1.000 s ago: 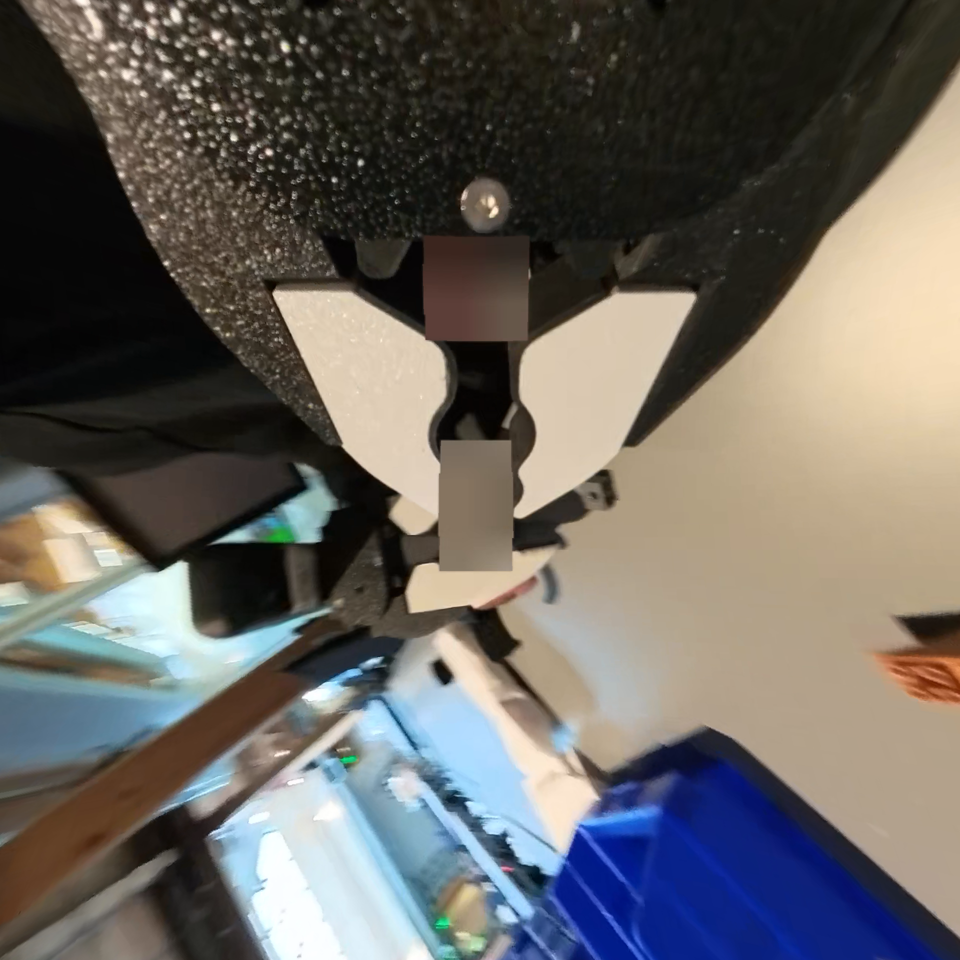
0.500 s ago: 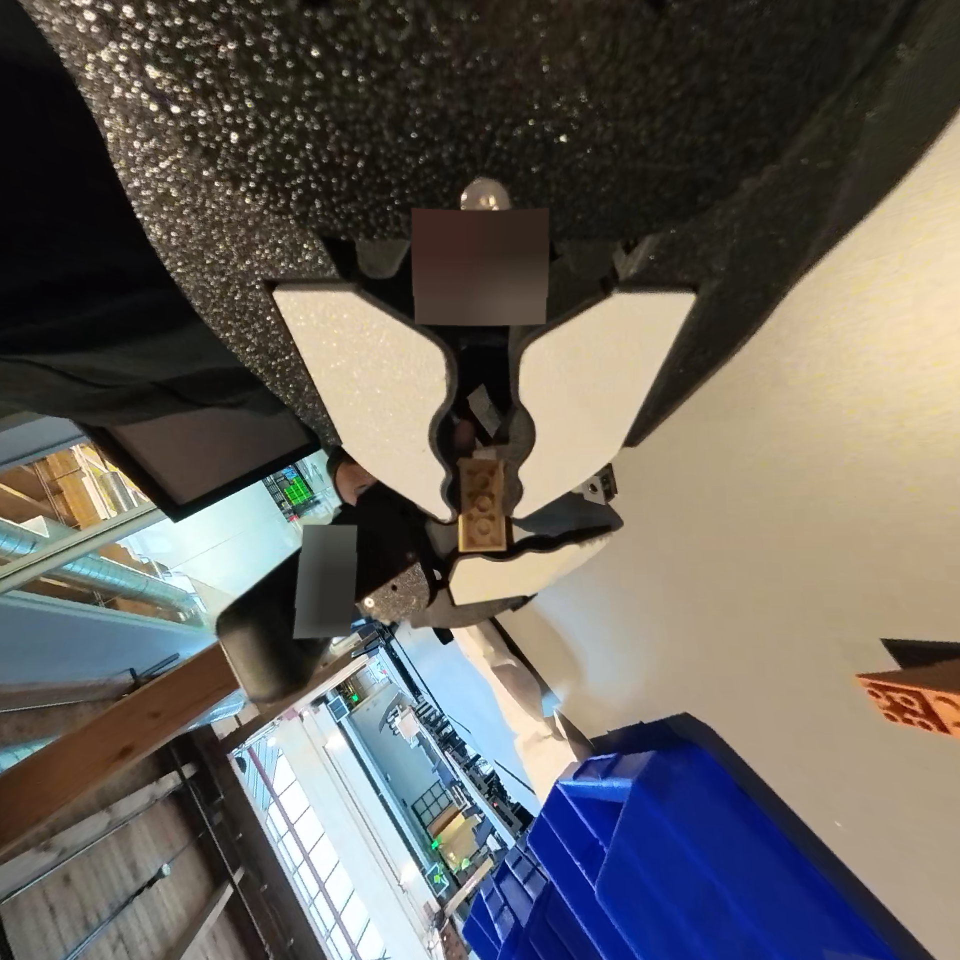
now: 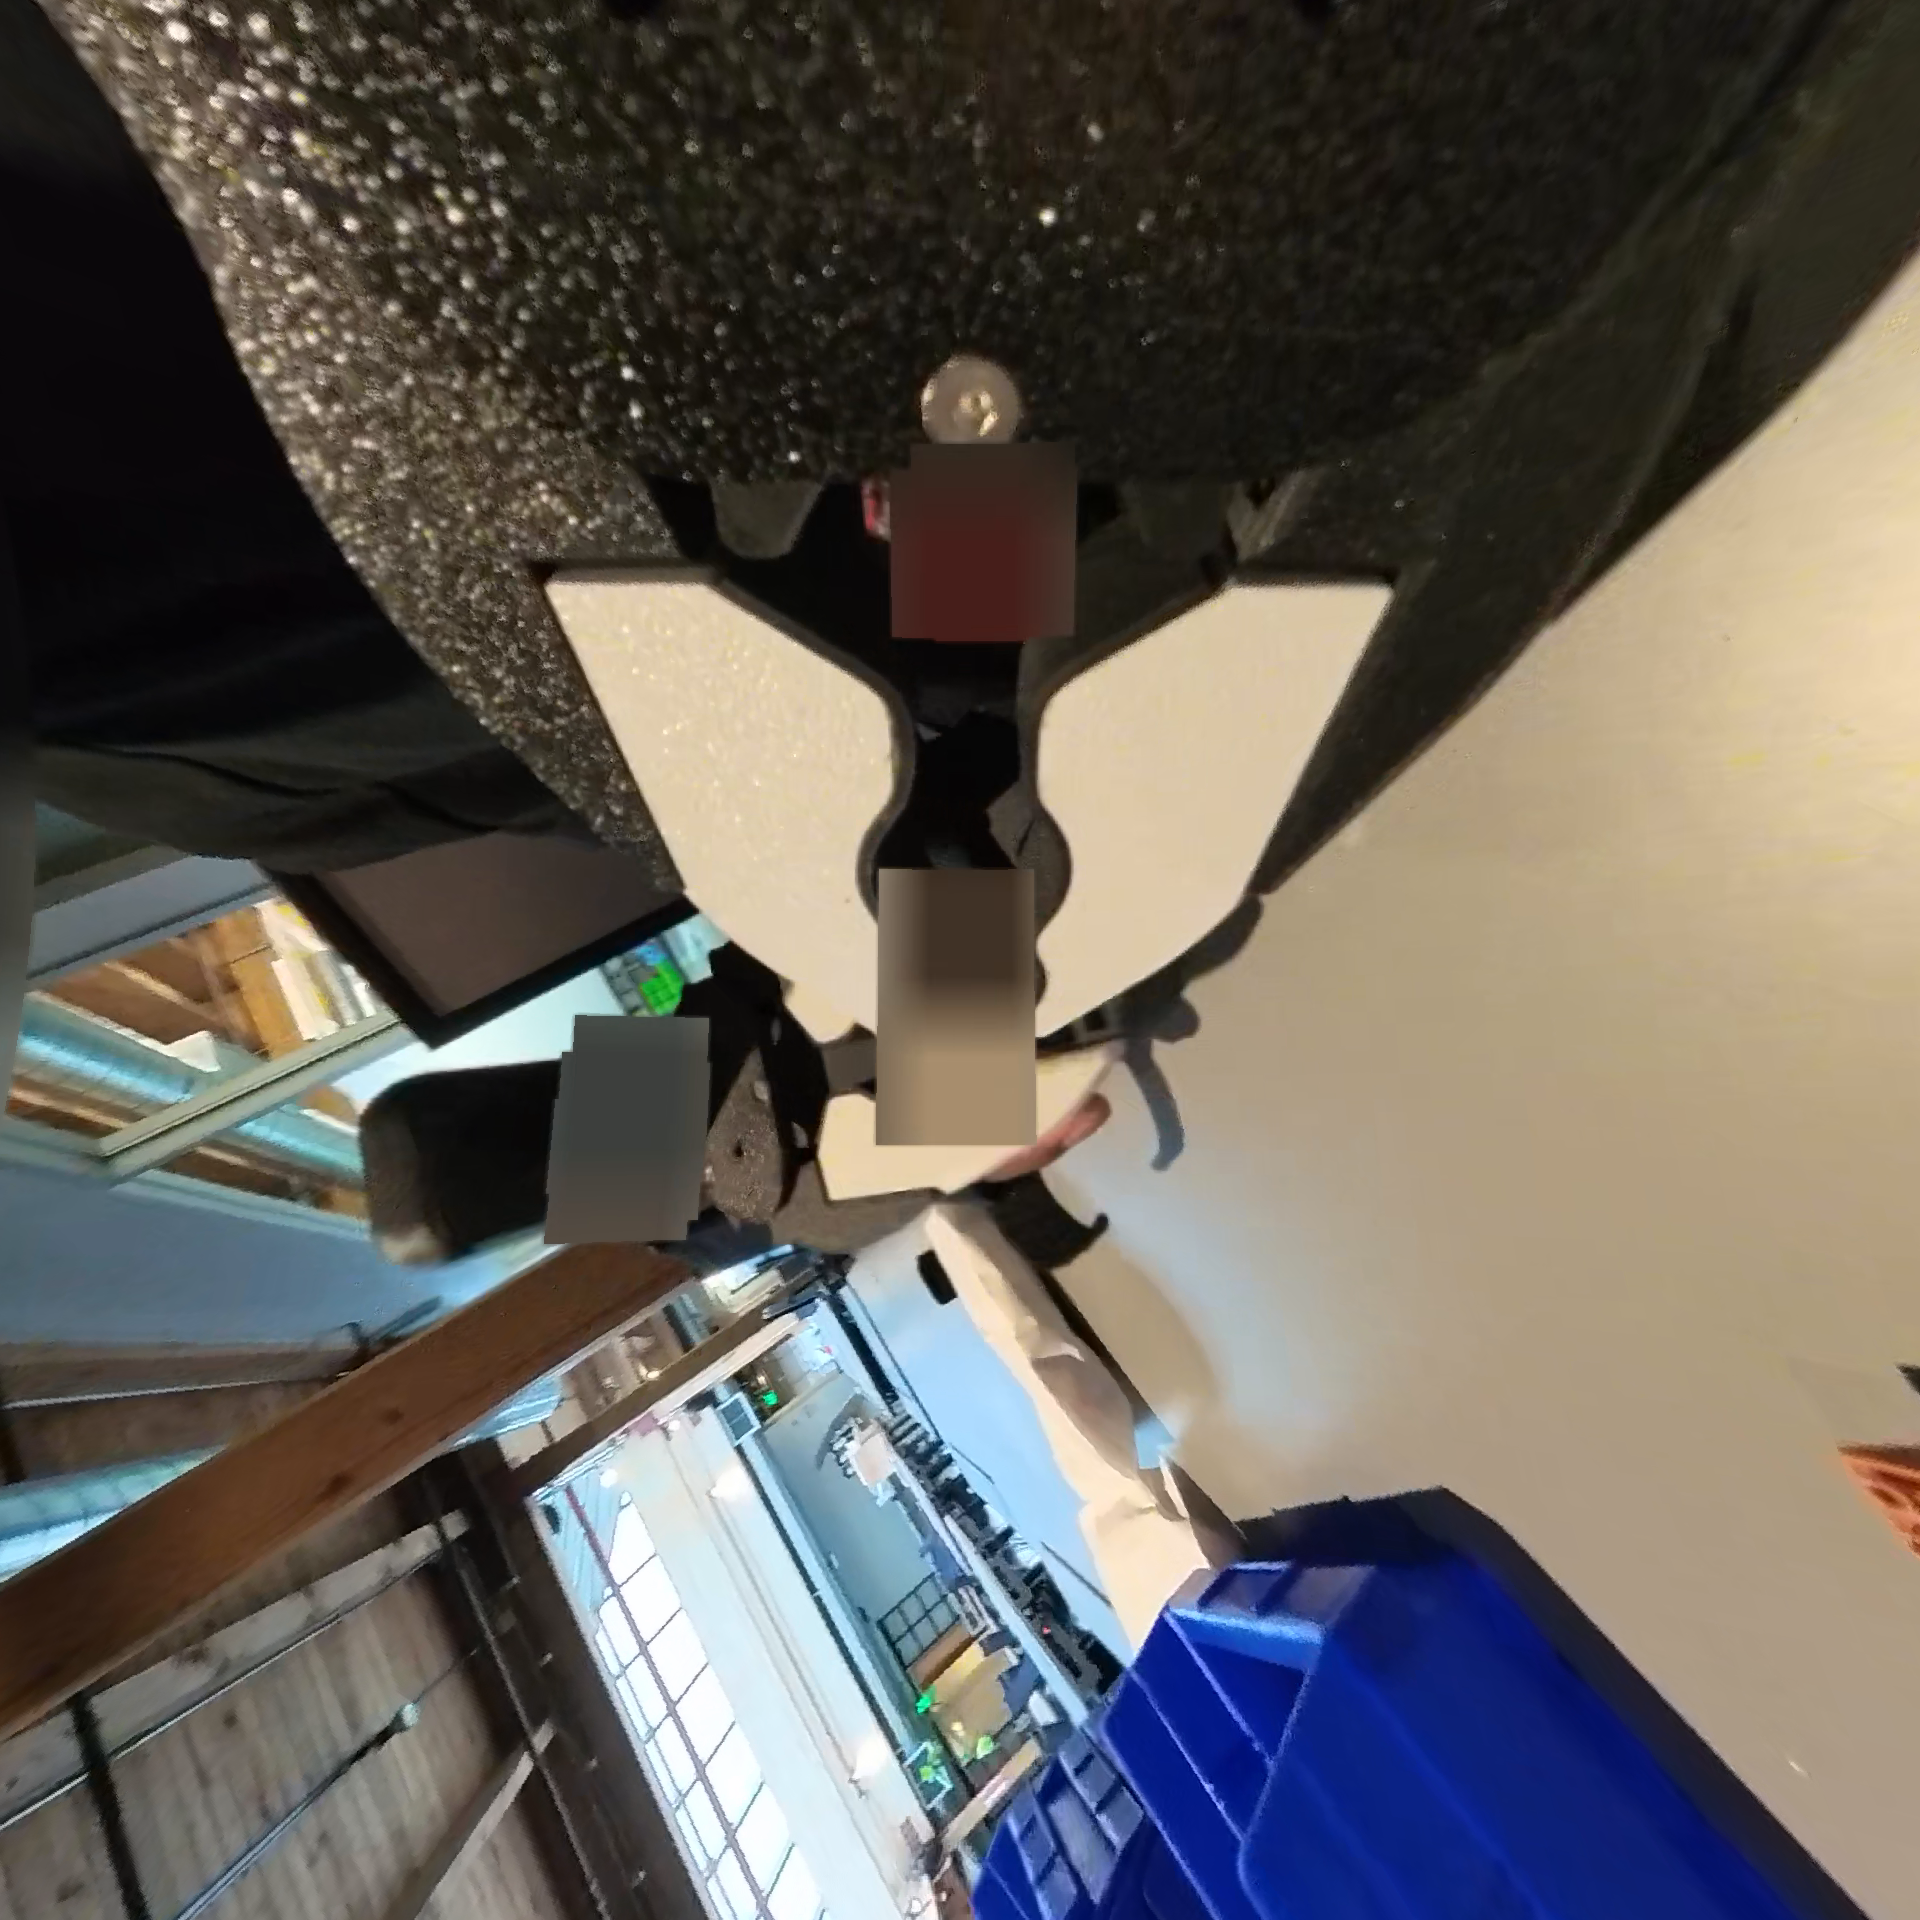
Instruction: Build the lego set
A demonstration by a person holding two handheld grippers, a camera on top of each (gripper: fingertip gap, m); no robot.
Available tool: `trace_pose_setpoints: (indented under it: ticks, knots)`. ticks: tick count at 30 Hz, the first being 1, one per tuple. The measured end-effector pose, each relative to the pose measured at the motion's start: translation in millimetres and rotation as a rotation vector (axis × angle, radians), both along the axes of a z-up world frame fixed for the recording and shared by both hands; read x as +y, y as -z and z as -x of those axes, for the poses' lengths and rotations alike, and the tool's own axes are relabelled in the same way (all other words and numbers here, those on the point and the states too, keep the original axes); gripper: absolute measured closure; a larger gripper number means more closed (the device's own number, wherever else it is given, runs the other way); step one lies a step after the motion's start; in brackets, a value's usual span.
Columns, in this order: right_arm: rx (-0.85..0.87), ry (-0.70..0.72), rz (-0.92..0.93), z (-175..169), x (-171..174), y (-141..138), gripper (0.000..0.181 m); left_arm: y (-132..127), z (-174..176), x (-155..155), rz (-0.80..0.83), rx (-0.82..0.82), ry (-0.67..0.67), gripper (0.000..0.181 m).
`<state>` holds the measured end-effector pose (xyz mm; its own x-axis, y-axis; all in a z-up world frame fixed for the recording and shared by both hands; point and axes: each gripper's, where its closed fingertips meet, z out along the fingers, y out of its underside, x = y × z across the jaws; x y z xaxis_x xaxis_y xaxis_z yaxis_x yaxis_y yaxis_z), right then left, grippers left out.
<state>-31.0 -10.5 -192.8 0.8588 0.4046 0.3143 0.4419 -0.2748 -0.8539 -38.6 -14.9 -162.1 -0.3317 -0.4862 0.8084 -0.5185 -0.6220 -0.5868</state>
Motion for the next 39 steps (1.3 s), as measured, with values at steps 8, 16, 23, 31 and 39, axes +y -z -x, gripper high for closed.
trace_pose_setpoints:
  ticks: [8,16,23,31,39]
  knots:
    - [-0.147,0.025,-0.149,-1,2,-8,0.165,15,2,-5,-0.079,0.057,0.029,0.166]
    - [-0.199,0.034,-0.147,0,4,-4,0.165,23,-1,-4,-0.143,0.085,0.023,0.166]
    - [-0.222,0.043,-0.123,0,4,0,0.165,27,-2,-5,-0.18,0.098,0.024,0.166]
    - [-0.293,0.057,-0.123,1,4,3,0.165,33,-1,-4,-0.401,0.109,0.024,0.166]
    - [-0.375,0.042,-0.14,6,2,7,0.166,40,4,-5,-0.54,0.133,0.091,0.165]
